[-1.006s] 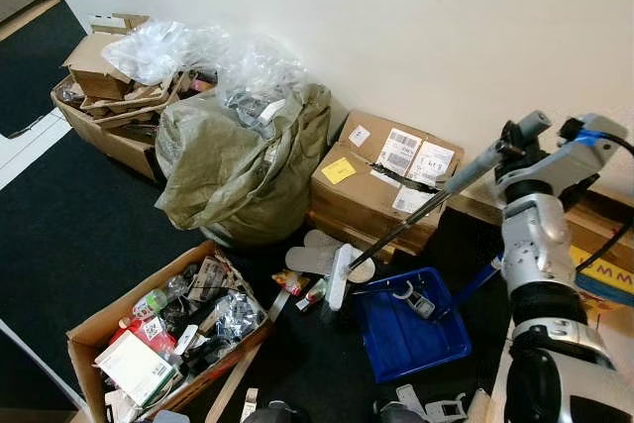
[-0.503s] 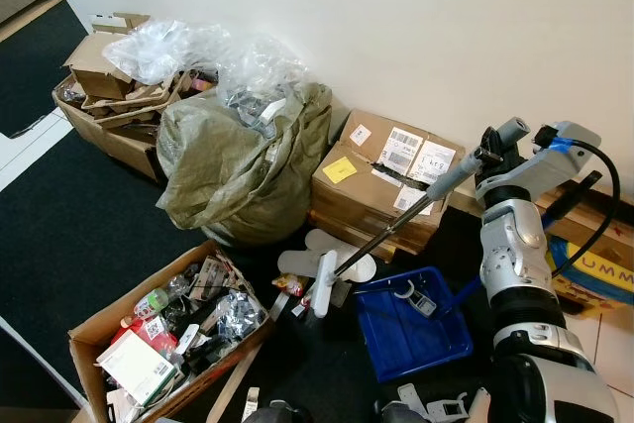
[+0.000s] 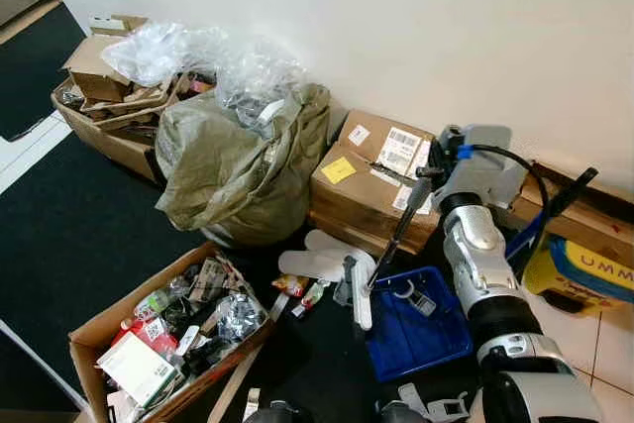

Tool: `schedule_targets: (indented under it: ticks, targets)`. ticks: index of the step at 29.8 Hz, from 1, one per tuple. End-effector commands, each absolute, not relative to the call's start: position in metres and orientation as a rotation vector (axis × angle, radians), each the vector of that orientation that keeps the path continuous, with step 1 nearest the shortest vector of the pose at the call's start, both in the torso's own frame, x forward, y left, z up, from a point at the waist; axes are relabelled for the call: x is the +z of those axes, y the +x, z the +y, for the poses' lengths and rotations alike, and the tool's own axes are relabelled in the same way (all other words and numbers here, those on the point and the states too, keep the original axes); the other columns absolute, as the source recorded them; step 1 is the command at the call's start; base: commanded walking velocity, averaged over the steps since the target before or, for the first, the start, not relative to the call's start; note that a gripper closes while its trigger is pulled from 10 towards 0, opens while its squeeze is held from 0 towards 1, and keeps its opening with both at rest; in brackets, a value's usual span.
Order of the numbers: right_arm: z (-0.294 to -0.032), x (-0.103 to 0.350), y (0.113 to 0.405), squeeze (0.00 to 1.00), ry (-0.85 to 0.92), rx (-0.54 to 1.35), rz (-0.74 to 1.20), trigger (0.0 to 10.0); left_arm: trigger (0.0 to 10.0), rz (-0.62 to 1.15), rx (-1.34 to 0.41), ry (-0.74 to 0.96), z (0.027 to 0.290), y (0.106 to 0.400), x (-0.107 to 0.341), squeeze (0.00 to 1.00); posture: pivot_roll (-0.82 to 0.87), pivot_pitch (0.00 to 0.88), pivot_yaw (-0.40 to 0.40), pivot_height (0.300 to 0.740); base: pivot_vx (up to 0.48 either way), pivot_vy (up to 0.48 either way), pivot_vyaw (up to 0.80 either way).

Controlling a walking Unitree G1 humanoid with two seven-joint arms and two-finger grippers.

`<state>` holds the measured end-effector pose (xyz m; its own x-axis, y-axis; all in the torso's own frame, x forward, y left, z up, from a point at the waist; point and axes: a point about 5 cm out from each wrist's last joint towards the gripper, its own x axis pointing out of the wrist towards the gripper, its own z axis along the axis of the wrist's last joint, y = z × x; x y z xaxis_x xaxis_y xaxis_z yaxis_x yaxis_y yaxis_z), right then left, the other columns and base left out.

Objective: Sweep floor

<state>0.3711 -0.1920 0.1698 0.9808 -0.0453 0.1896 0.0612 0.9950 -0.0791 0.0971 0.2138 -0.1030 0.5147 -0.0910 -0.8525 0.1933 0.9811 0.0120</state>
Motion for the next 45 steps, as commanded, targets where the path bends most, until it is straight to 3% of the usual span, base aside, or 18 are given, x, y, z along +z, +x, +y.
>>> schedule_targets:
  ticks: [1,8,12,15,19,30,45]
  targets:
    - [-0.199,0.136,0.363,0.00,-0.130,-0.062,-0.030,10.0,10.0,1.064,-0.164,0.124,0.221,0.085,-0.105,0.00,0.07,0.272,0.105,0.740,0.000,0.000,0.00]
    - [-0.206,0.138,0.363,0.00,-0.135,-0.047,-0.019,10.0,10.0,1.060,-0.163,0.120,0.219,0.089,-0.105,0.00,0.05,0.251,0.094,0.740,0.000,0.000,0.00]
    - [-0.206,0.151,0.364,0.00,-0.092,0.108,-0.023,10.0,10.0,1.057,-0.160,0.113,0.216,0.094,-0.105,0.00,0.03,0.232,0.081,0.740,0.000,0.000,0.00]
    - [-0.206,0.151,0.364,0.00,-0.092,0.108,-0.023,10.0,10.0,1.057,-0.160,0.113,0.216,0.094,-0.105,0.00,0.03,0.232,0.081,0.740,0.000,0.000,0.00]
    - [-0.213,0.163,0.358,0.00,-0.154,0.336,0.007,10.0,10.0,1.054,-0.151,0.102,0.213,0.100,-0.104,0.00,0.02,0.214,0.070,0.740,0.000,0.000,0.00]
    - [-0.205,0.167,0.349,0.00,-0.206,0.552,0.053,10.0,10.0,1.052,-0.143,0.099,0.211,0.106,-0.104,0.00,0.01,0.187,0.060,0.740,0.000,0.000,0.00]
    - [-0.216,0.157,0.337,0.00,-0.302,0.730,0.342,10.0,10.0,1.056,-0.137,0.086,0.207,0.111,-0.104,0.00,-0.01,0.159,0.040,0.740,0.000,0.000,0.00]
